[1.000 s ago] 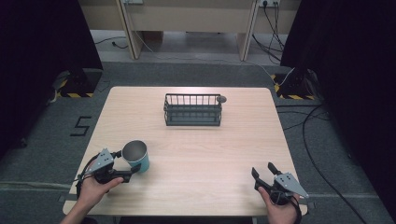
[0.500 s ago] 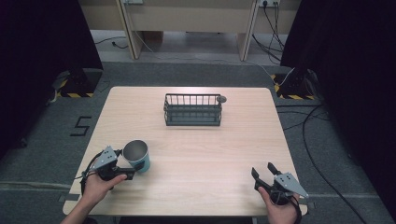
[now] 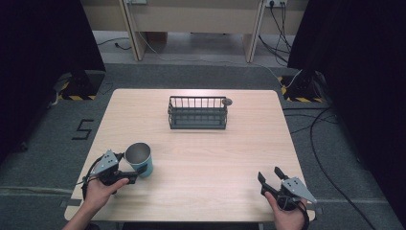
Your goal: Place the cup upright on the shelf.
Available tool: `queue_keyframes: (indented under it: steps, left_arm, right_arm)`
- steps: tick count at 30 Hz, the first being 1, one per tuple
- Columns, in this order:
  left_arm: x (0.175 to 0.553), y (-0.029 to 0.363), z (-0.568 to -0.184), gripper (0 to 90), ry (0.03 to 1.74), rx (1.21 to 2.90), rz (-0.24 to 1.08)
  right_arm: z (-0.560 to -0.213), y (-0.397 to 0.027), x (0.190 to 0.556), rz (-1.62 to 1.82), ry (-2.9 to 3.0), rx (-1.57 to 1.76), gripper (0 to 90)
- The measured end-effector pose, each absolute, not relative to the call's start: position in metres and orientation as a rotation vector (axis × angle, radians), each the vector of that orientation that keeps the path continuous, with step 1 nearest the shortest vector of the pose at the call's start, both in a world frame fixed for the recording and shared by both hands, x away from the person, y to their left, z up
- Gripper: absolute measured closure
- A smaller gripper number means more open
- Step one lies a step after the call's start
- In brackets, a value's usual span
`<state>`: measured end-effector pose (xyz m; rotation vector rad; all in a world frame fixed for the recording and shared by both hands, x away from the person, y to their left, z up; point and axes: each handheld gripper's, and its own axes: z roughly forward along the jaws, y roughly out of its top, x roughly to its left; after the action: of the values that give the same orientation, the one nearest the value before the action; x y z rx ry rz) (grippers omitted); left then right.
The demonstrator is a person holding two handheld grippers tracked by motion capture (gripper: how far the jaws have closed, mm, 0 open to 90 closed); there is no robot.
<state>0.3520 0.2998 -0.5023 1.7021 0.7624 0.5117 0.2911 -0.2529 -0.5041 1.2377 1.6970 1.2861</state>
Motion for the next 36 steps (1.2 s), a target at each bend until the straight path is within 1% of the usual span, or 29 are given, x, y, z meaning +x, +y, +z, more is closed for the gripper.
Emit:
queue_keyframes:
  steps: [13,26,36]
  left_arm:
    - [0.353,0.297,-0.493,15.5,0.757,1.661,0.499]
    - [0.371,0.292,-0.467,15.5,0.722,1.621,0.55]
    - [0.381,0.278,-0.46,15.5,0.709,1.612,0.544]
  right_arm:
    - [-0.504,-0.253,0.291,1.291,1.683,1.247,32.6]
    - [-0.504,-0.254,0.29,1.306,1.682,1.246,32.6]
    - [-0.504,-0.254,0.291,1.309,1.68,1.247,32.6]
